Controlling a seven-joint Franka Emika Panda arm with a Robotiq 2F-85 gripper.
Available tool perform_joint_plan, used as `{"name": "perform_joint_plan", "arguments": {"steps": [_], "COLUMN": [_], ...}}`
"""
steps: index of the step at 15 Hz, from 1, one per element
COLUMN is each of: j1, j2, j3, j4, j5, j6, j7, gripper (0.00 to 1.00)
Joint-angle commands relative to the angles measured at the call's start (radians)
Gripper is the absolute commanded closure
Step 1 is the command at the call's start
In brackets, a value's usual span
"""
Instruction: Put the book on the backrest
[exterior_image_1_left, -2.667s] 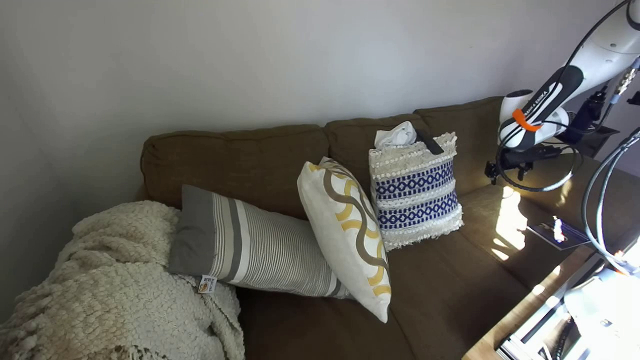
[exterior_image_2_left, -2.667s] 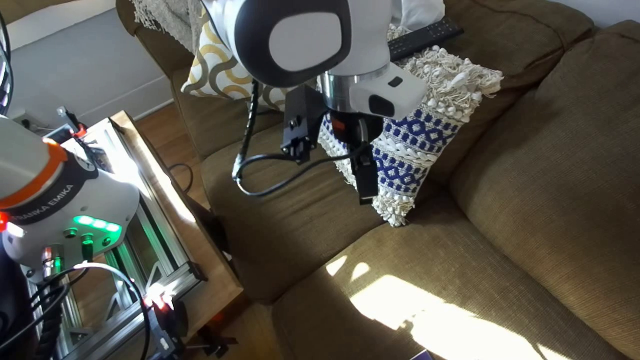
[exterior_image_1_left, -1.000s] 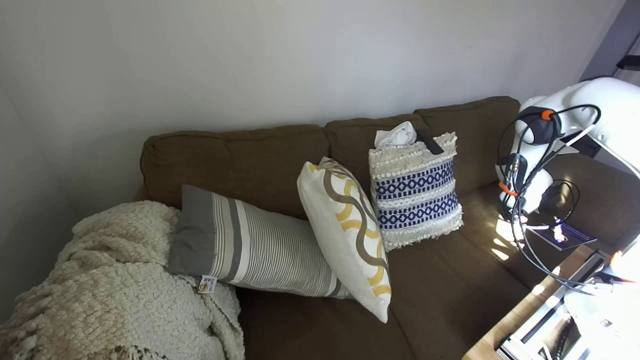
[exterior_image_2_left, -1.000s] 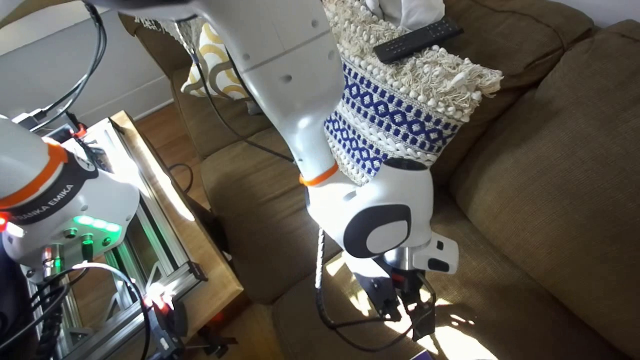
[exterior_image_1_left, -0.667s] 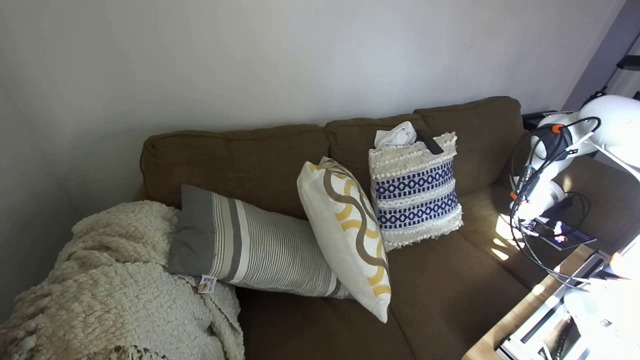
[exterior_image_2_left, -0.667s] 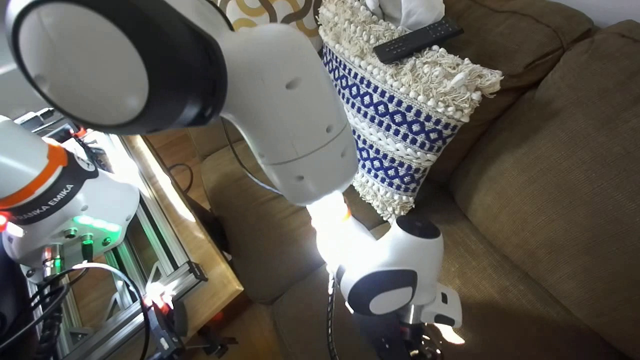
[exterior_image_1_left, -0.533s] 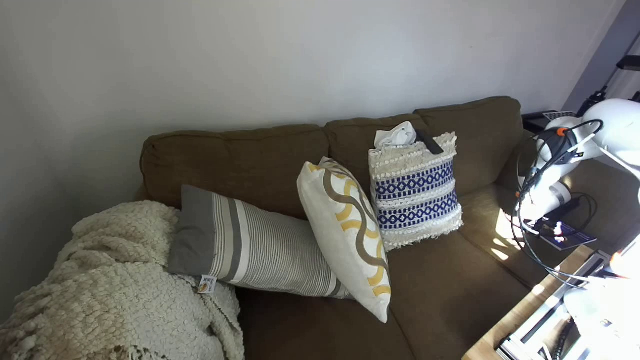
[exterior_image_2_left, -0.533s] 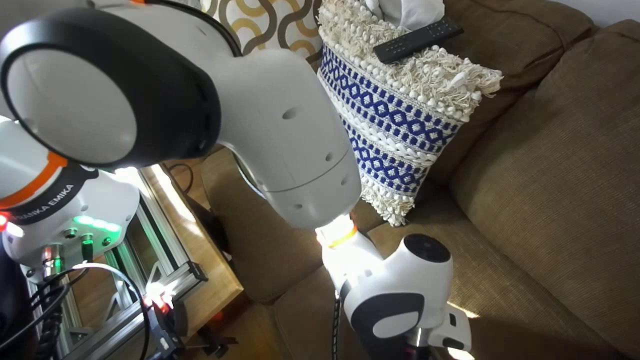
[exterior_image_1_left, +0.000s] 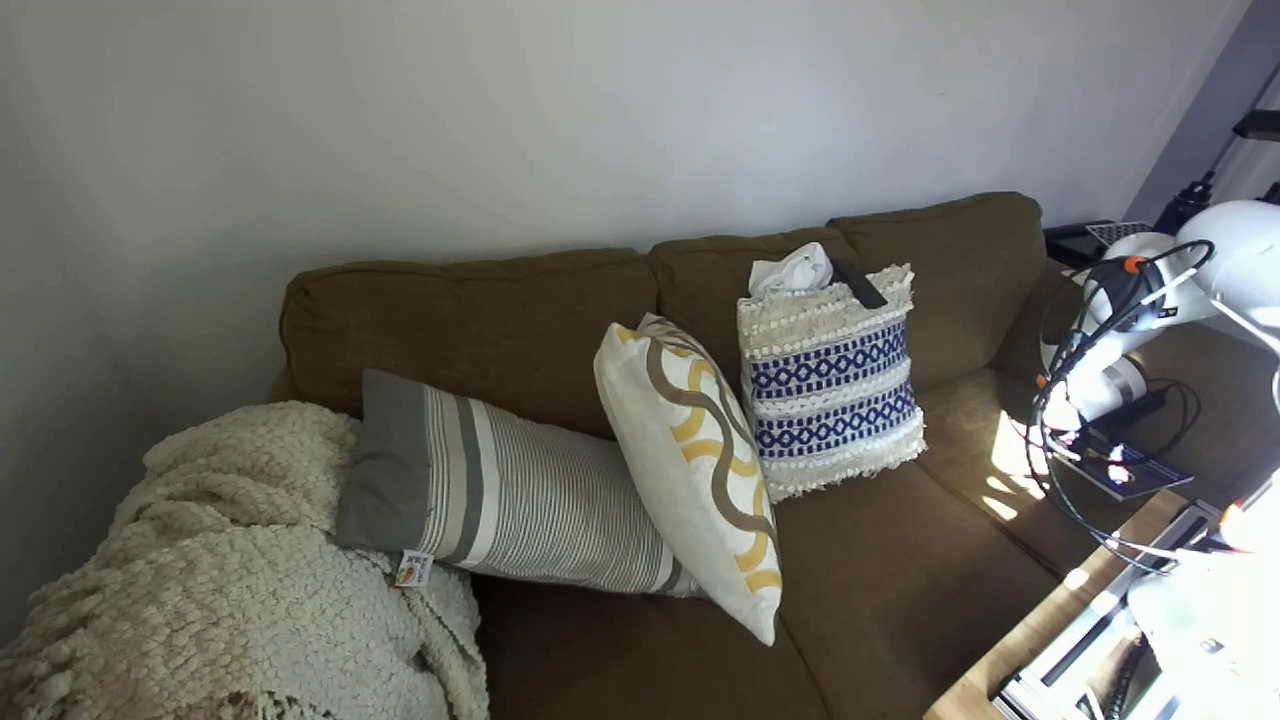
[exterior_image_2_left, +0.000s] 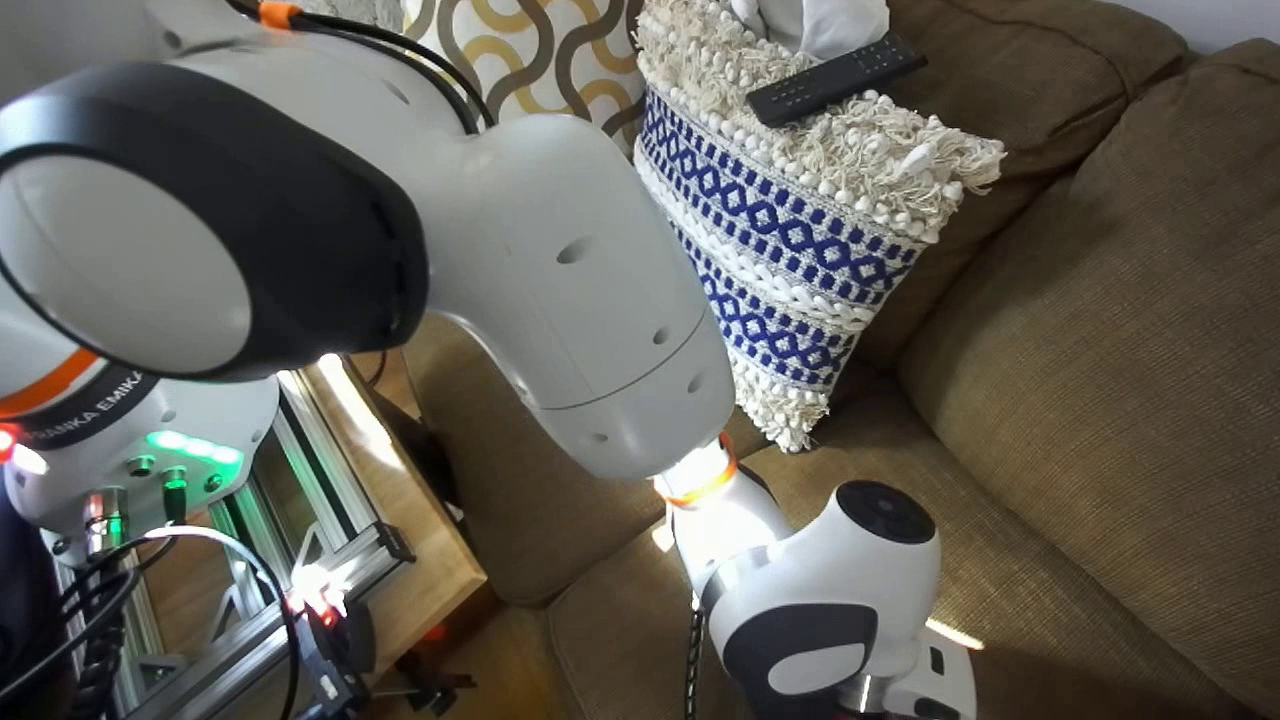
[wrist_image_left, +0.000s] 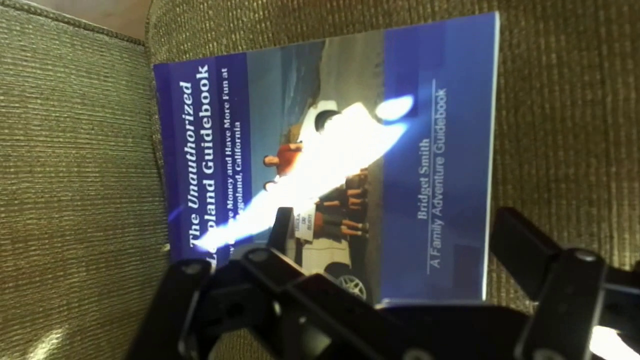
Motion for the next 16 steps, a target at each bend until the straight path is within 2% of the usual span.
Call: {"name": "perform_joint_plan", "arguments": {"steps": [1,5,9,16], "j1": [0.051,0.077,0.053,-0.071], "j2": [0.010,0.010,0.010,0.012], "j3": [-0.042,-0.039,-0.001,0.160], "j4": [-0.029,-0.031,-0.007,0.068], "j5": [-0.061,-0.191,-0.332,-0.543], "j6": [0.030,-0.002,-0.071,-0.307], "j7": [0.138,0.282,0.384,0.461], "gripper": [0.00,0.00,0.00,0.00]}}
